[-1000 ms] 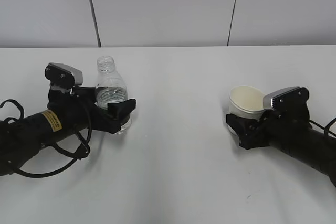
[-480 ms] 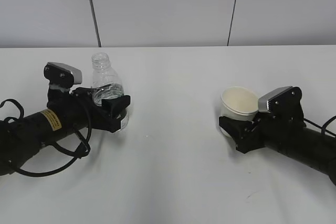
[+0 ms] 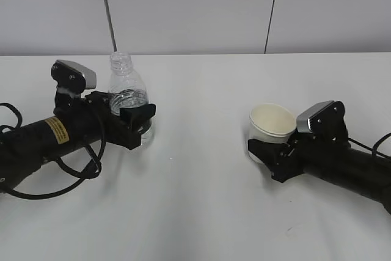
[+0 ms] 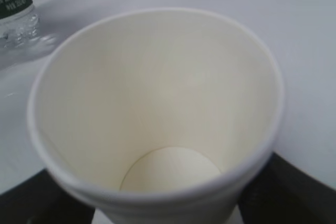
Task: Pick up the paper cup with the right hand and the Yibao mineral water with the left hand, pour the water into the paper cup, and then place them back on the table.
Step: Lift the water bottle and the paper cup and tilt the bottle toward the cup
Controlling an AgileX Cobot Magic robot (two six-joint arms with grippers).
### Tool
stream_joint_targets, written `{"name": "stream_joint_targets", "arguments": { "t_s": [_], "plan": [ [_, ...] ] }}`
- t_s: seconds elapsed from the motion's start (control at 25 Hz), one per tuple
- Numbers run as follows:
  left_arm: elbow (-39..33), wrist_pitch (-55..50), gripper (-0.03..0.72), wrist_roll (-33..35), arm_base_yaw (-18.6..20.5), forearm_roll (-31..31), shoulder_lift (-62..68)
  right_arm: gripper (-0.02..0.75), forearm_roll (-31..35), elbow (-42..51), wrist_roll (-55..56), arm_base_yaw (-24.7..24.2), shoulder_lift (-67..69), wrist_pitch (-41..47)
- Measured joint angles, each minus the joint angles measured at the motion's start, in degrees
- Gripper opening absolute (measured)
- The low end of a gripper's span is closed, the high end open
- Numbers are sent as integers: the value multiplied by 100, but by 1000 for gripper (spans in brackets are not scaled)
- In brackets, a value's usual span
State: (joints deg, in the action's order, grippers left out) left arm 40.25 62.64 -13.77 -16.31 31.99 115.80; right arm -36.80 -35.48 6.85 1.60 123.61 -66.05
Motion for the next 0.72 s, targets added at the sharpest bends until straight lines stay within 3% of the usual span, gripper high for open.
{"name": "stream_joint_targets", "arguments": {
  "t_s": [0.24, 0.72],
  "plan": [
    [0, -589, 385, 0, -6, 201, -464, 551, -231, 0, 146, 74, -205, 0],
    [-5, -1052, 384, 0, -10, 445, -754, 551, -414, -54, 429, 714, -292, 0]
  ]
}}
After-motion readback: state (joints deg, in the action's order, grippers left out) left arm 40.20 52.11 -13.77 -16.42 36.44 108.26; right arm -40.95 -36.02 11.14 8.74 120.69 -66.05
